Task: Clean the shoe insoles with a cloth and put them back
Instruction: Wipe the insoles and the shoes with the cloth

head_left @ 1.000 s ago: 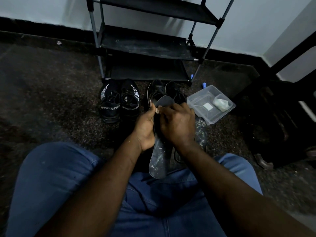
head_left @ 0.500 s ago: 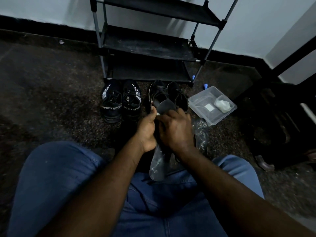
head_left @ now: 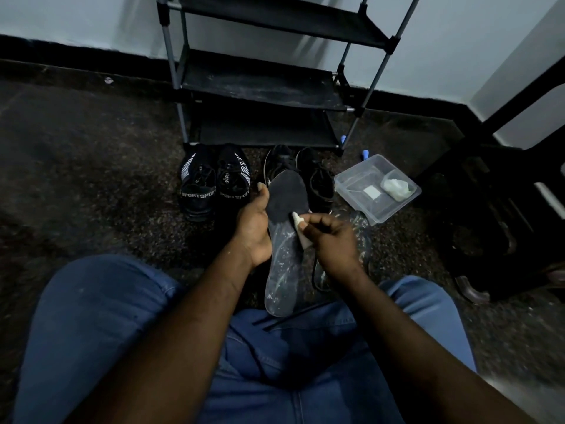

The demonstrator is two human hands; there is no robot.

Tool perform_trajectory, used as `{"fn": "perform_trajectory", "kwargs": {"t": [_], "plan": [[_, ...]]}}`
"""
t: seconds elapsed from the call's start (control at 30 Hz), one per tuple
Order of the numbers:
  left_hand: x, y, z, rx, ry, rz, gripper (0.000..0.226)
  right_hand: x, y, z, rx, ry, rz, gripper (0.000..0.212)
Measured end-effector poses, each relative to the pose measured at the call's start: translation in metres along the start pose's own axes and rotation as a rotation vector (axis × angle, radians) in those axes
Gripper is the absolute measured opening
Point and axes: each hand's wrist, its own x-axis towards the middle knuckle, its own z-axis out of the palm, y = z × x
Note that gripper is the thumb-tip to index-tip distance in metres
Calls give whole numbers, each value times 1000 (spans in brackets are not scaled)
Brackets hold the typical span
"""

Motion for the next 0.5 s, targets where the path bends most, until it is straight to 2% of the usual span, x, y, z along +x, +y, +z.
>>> {"fn": "perform_trajectory", "kwargs": {"t": [0.13, 0.2, 0.27, 0.37, 0.5], "plan": [[-7, -4, -1, 41, -86, -13, 81, 5, -2, 6, 139, 97, 68, 12], [-14, -9, 2, 71, -118, -46, 73, 9, -3, 4, 147, 96, 70, 11], [-16, -12, 4, 87, -125, -79, 62, 12, -6, 2, 131, 69, 47, 11], [-16, -10, 3, 104, -113, -71, 62, 13, -11, -1, 114, 55, 1, 13], [-13, -5, 0, 101, -81, -31, 59, 16, -13, -10, 147, 182, -29, 17]]}}
